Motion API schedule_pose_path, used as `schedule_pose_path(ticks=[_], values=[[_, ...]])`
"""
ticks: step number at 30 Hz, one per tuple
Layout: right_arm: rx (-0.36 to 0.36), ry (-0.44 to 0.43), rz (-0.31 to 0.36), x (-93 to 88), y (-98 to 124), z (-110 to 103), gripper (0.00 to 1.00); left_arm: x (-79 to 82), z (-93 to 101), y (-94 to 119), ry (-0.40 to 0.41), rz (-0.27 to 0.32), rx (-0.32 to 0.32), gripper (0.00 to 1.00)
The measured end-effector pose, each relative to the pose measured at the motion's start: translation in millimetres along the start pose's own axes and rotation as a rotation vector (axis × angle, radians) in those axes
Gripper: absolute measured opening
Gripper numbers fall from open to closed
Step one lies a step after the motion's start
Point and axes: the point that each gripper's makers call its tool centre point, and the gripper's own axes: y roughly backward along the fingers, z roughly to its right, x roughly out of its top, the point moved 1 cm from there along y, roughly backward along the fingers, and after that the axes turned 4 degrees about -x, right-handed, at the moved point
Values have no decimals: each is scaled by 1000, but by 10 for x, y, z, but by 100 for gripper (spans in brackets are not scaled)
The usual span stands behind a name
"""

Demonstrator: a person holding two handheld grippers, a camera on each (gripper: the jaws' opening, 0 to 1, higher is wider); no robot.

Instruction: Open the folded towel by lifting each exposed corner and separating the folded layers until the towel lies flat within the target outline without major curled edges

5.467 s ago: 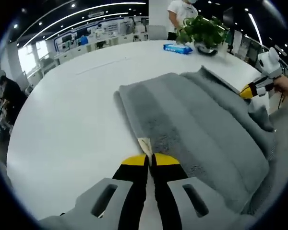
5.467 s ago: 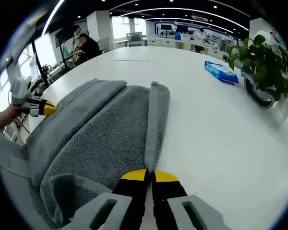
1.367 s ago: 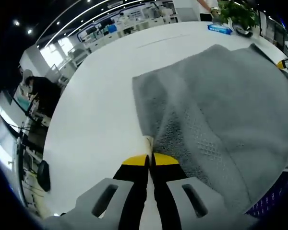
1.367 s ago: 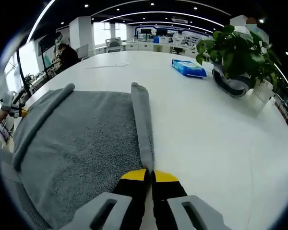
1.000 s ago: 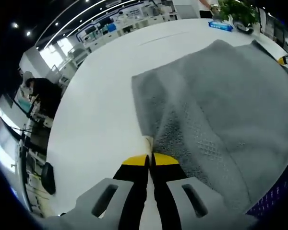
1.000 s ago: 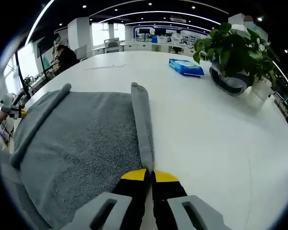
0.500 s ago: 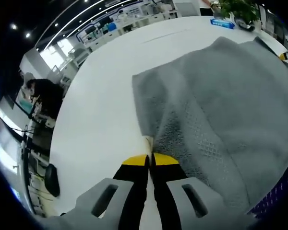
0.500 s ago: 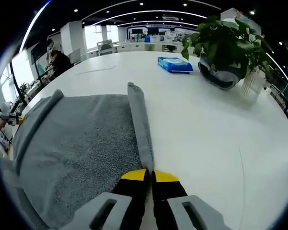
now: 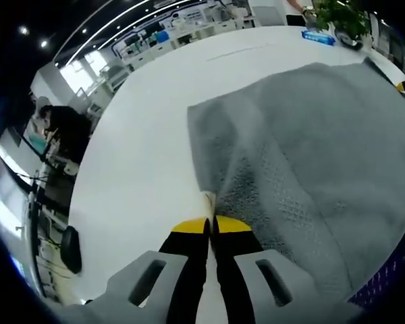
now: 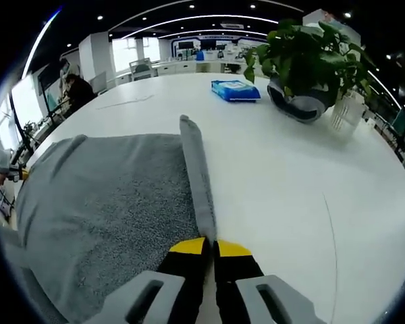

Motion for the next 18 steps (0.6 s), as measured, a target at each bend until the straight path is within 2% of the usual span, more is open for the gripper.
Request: schedule_pose_path(ticks=[7, 13, 15, 16, 17, 18], values=[[-15, -20, 1, -15, 17, 12, 0, -32, -24, 12, 50, 31, 6, 2], [8, -53, 10, -20, 16, 20, 1, -32, -30, -2, 77, 40, 4, 2], [4, -22, 10, -16, 15, 2, 1, -28, -24, -5, 83, 38, 6, 2], [0, -9, 10, -14, 14, -3, 1, -14, -10, -6, 104, 45, 3, 3], [-4, 24, 11, -7, 12, -9, 1, 24, 51, -21, 185, 80, -25, 4], [-7, 33, 11, -5, 12, -14, 1, 31, 40, -19, 189, 89, -23, 6]])
